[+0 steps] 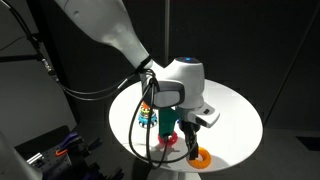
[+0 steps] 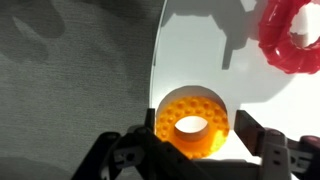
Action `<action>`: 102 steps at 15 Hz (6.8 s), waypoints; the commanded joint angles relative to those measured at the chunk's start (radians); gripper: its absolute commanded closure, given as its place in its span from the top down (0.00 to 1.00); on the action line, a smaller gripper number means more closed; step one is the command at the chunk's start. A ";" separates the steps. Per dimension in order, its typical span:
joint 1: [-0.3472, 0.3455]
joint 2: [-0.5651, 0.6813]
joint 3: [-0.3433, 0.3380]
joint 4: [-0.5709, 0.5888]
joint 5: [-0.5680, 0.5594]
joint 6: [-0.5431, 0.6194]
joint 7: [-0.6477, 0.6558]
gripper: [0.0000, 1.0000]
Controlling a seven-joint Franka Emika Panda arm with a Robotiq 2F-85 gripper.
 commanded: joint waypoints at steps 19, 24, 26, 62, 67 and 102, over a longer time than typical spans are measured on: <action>-0.016 0.115 -0.042 0.087 0.013 0.059 0.030 1.00; -0.018 0.134 -0.041 0.096 0.011 0.096 0.025 1.00; -0.018 0.139 -0.041 0.094 0.010 0.112 0.023 1.00; 0.014 0.073 0.001 -0.039 0.008 0.108 -0.012 1.00; 0.004 0.042 0.026 -0.064 0.018 0.081 -0.020 1.00; 0.080 -0.246 -0.011 -0.119 -0.040 -0.052 0.010 0.06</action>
